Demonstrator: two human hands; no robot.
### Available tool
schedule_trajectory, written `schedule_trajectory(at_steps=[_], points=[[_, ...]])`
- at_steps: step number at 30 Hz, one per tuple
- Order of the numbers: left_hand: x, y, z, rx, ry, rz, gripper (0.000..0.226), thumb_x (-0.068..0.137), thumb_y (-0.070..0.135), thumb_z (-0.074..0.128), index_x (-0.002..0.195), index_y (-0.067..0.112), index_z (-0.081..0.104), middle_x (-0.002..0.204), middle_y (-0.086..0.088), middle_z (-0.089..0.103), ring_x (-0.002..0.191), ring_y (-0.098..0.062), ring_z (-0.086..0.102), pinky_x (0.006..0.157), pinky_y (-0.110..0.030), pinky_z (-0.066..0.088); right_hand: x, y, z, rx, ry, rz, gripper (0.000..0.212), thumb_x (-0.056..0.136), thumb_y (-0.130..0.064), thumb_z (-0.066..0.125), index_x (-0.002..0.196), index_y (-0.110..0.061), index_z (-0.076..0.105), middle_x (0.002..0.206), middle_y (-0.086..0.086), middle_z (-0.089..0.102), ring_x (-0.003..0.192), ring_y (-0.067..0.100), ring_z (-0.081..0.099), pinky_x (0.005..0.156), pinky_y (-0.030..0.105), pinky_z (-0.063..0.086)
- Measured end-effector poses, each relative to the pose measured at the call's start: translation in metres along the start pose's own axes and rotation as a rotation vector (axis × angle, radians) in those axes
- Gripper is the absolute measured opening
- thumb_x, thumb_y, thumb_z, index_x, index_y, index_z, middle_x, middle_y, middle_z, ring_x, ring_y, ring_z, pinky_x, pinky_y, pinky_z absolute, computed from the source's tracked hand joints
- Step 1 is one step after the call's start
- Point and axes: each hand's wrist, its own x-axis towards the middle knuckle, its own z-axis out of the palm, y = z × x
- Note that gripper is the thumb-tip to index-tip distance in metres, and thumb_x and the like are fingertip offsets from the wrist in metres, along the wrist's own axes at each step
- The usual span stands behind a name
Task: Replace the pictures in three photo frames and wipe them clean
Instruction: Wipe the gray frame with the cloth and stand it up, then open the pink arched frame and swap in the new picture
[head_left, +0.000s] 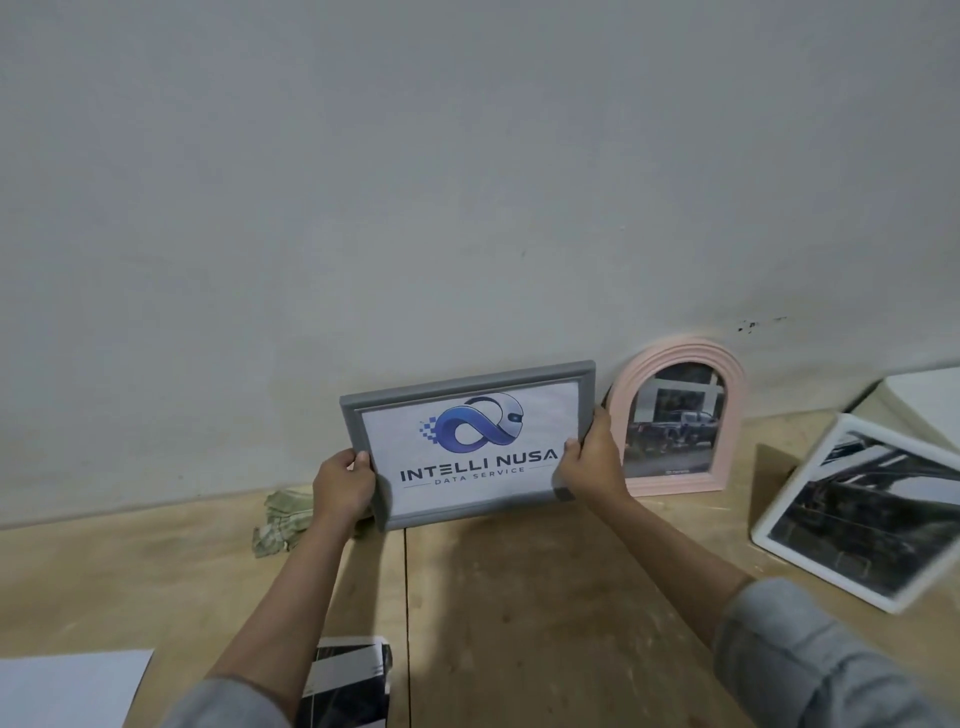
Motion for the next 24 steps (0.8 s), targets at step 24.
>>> schedule_trajectory(at_steps=[24], points=[[-0.035,0.002,0.039,-0.115,0.047,-0.236,0.047,0.086,0.019,0.057,0.125,-0.004,0.044,0.127,-0.027,0.053,0.112,-0.042,0.053,0.091,-0.041,0.044,0.000,0.026,-0.010,-0.201,-0.135,0.001,0.064,0.088,-0.019,0.055,0.143,-0.011,0.024,0.137,0.011,0.046,0.127,0.028,0.045,0.105,0.046,0.041]])
